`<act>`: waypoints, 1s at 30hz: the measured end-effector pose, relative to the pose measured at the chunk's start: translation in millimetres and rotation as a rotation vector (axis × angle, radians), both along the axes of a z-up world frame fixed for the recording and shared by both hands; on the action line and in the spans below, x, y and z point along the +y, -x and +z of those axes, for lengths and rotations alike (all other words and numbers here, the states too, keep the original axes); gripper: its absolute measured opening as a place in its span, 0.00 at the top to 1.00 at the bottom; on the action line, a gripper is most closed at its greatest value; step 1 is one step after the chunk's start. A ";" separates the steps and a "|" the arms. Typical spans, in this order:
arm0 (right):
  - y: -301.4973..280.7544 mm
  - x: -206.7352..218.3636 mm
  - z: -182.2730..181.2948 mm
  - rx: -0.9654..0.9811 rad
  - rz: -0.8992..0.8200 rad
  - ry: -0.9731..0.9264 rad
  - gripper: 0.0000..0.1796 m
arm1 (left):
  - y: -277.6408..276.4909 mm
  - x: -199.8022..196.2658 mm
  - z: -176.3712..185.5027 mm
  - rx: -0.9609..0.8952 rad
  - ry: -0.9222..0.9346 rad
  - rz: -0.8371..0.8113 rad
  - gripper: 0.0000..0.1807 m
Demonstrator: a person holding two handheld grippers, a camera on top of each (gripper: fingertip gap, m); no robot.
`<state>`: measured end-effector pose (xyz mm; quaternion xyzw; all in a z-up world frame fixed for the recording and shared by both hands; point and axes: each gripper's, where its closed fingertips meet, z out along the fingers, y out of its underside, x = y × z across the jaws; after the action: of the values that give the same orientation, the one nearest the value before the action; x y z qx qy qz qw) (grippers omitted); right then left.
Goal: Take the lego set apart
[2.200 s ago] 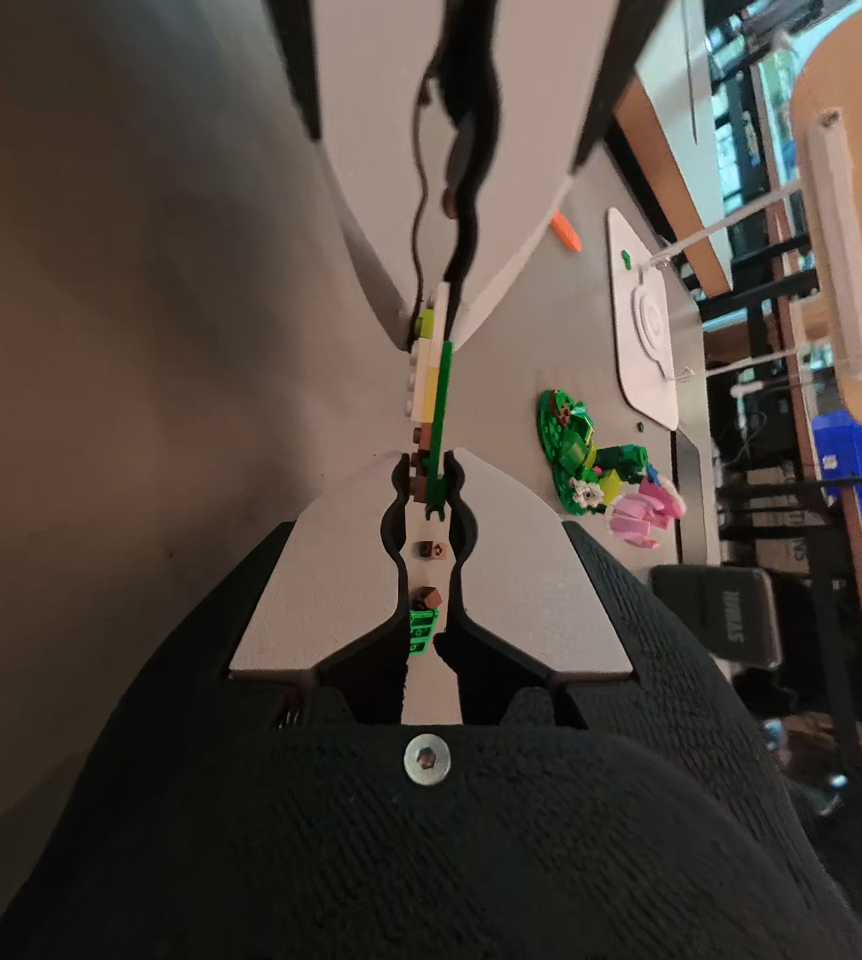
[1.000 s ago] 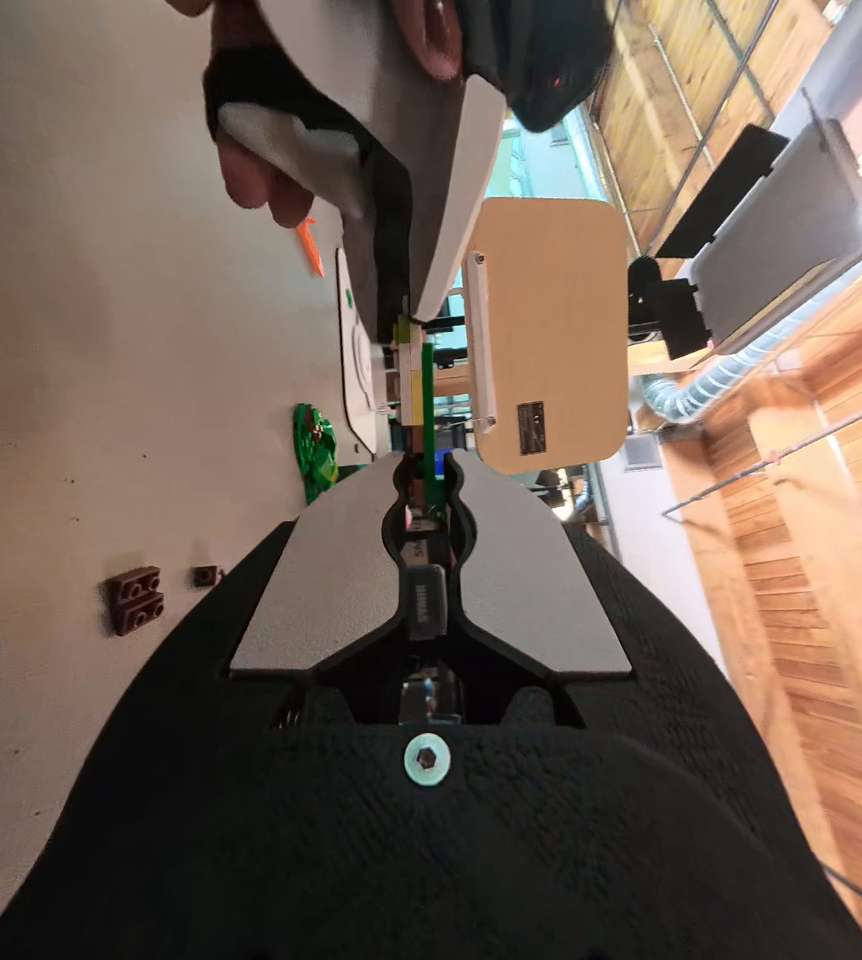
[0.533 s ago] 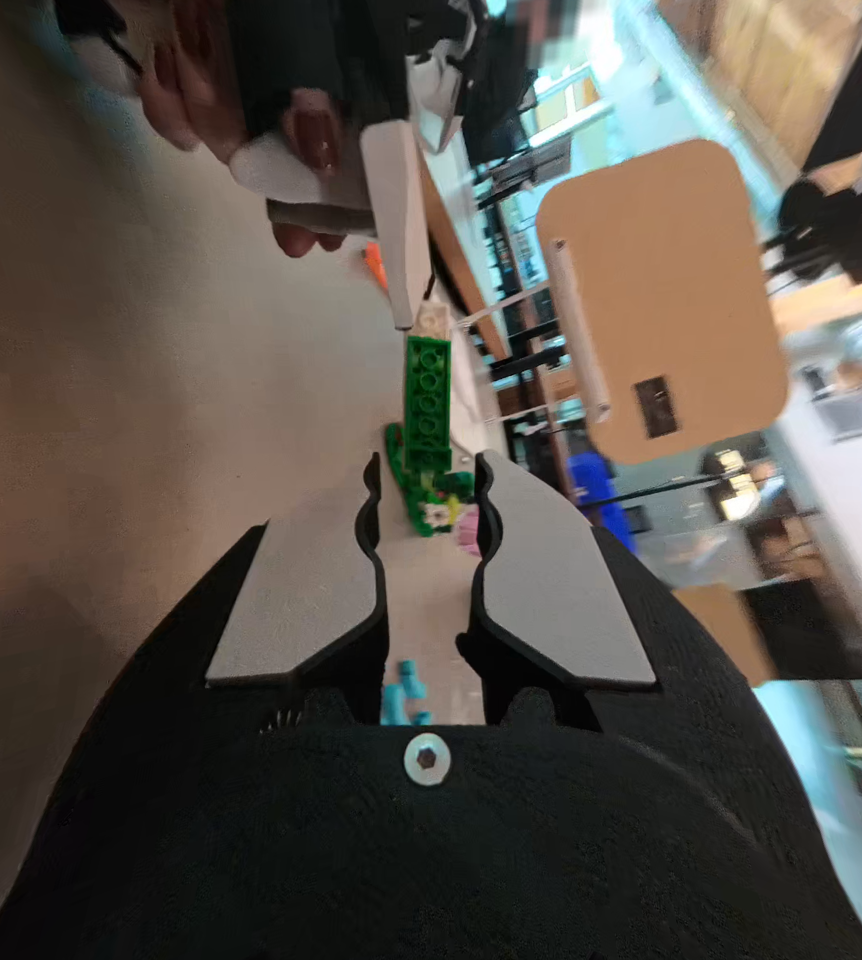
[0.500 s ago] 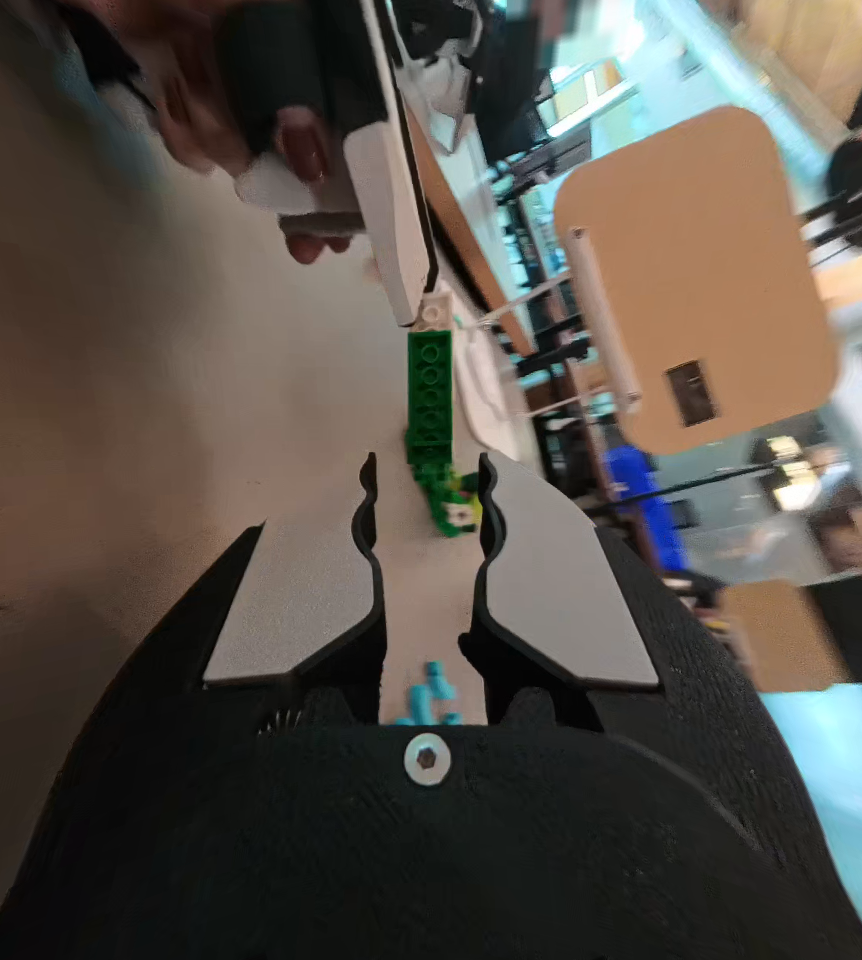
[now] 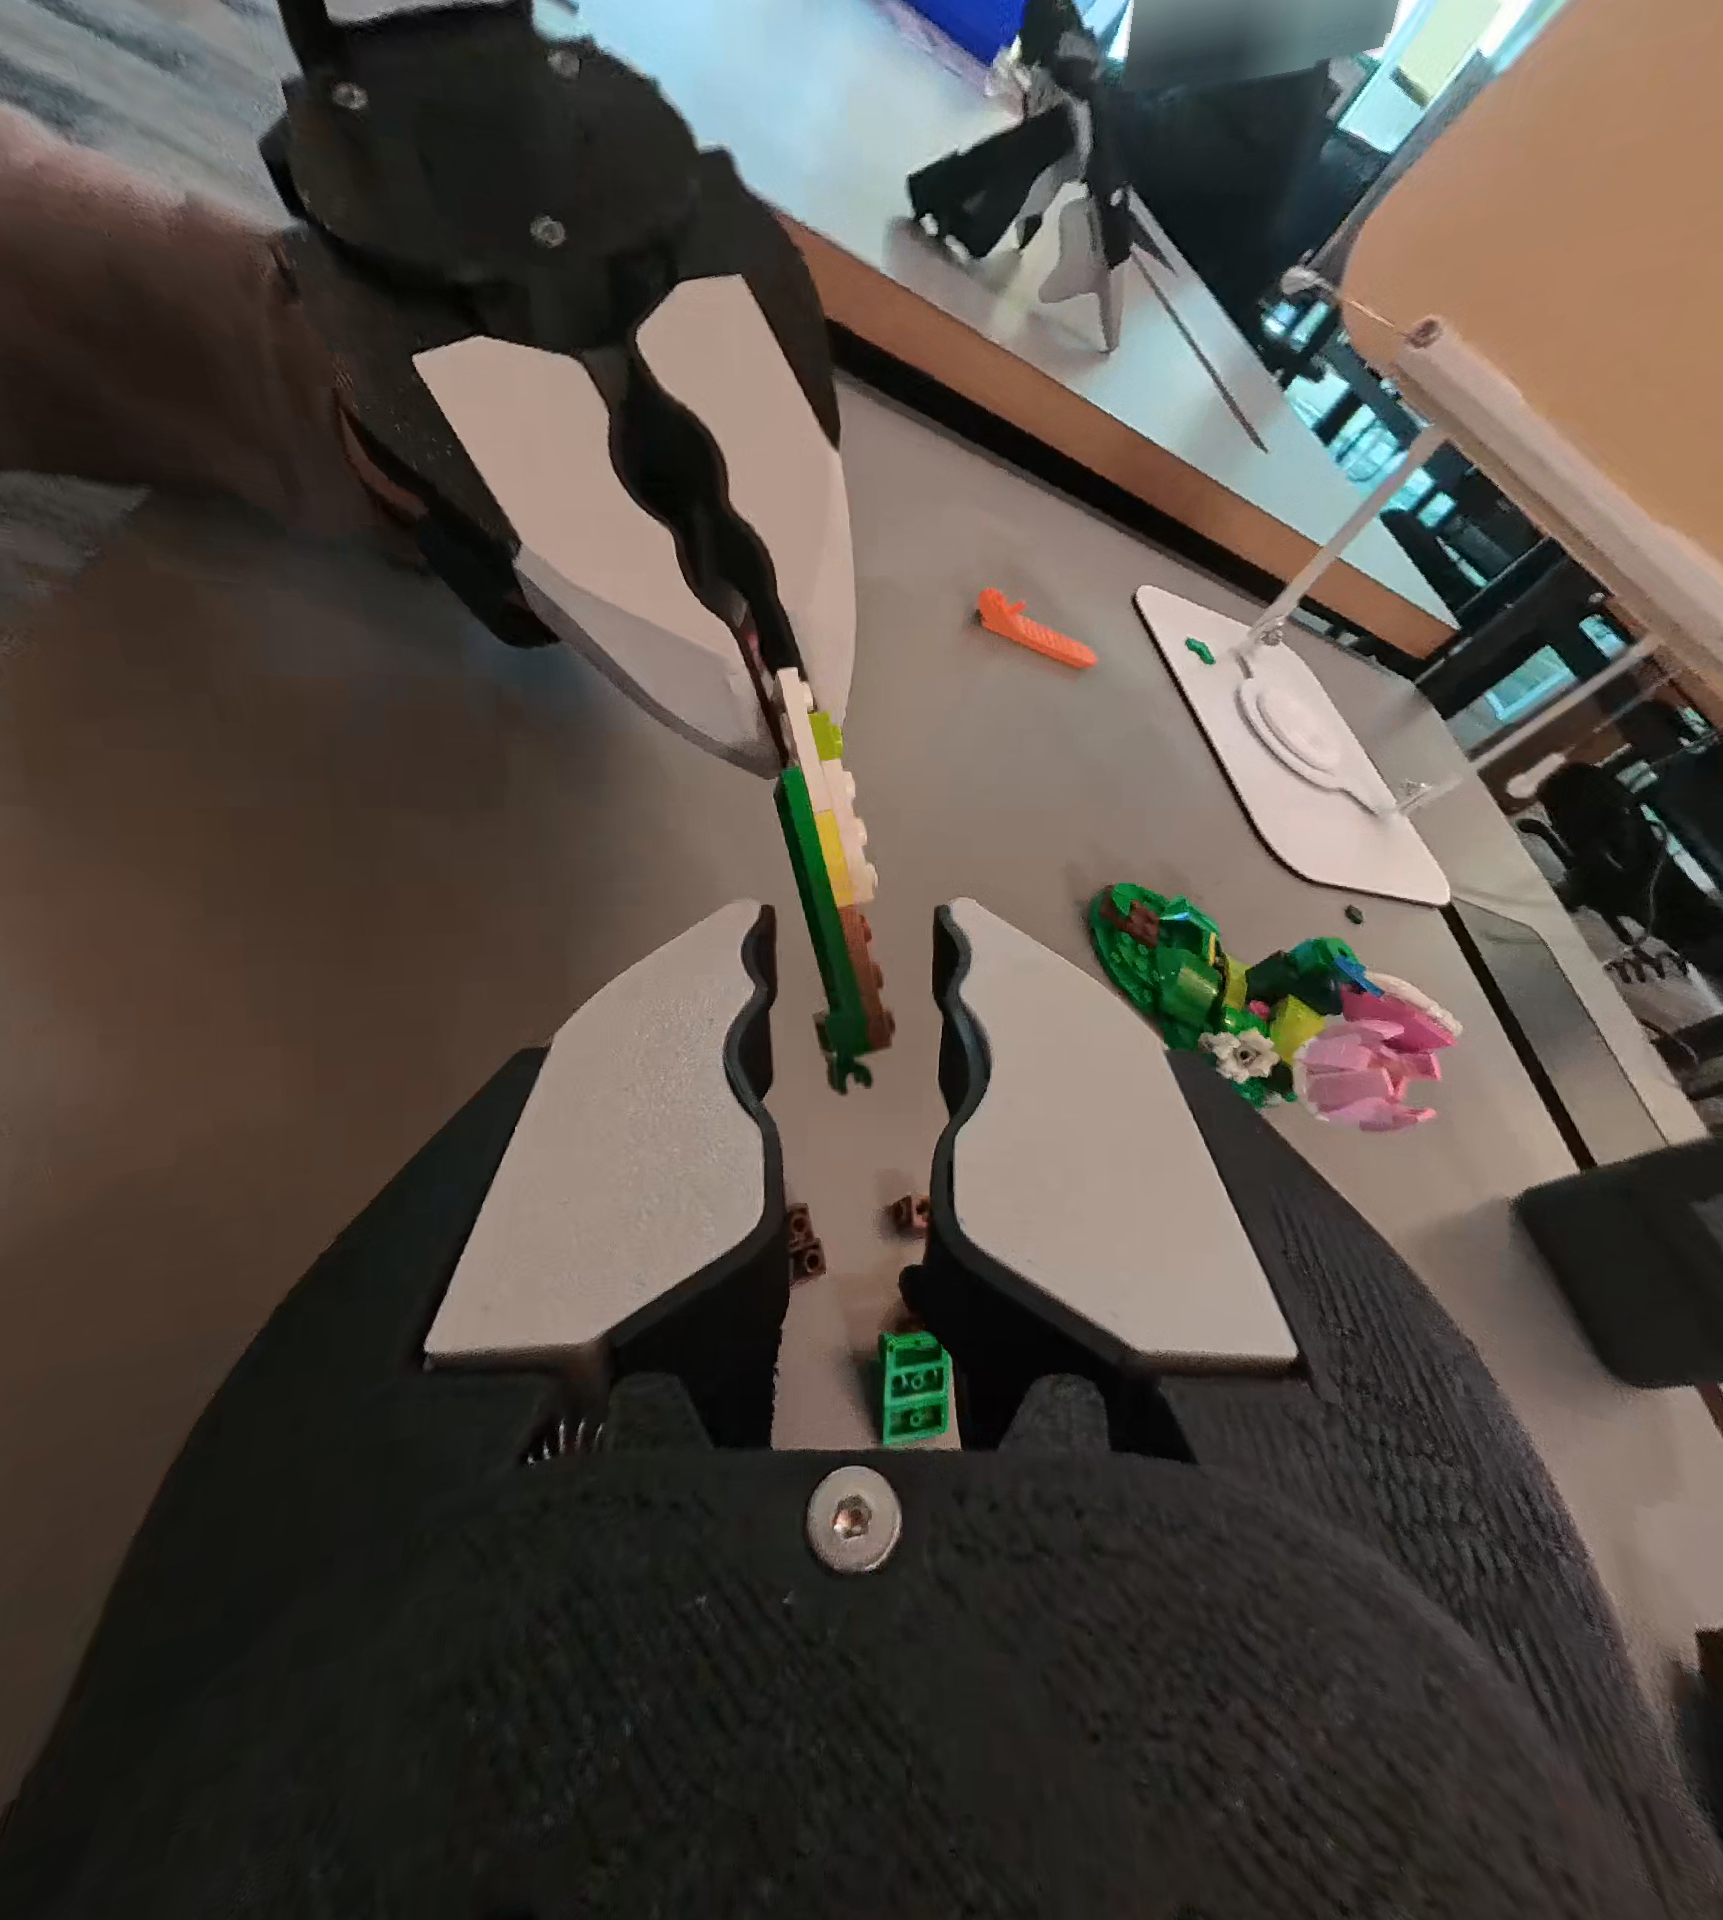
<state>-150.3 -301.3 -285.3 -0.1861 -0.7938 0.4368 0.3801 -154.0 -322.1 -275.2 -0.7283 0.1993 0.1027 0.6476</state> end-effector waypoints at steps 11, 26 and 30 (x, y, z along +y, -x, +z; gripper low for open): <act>5.6 1.2 -6.2 0.096 -0.066 -0.192 0.97 | 13.0 4.5 3.3 0.022 -0.049 0.137 0.92; 6.0 6.2 -27.9 0.013 -0.061 -0.249 0.94 | 4.9 8.8 -20.1 -0.015 0.168 0.115 0.97; 17.1 17.1 -8.0 0.222 -0.173 -0.334 0.85 | 28.1 10.5 -29.6 -0.353 0.257 0.293 0.97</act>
<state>-167.4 -284.2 -293.4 -0.1385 -0.7895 0.2828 0.5268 -182.1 -311.6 -304.7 -0.8324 -0.0131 0.0407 0.5525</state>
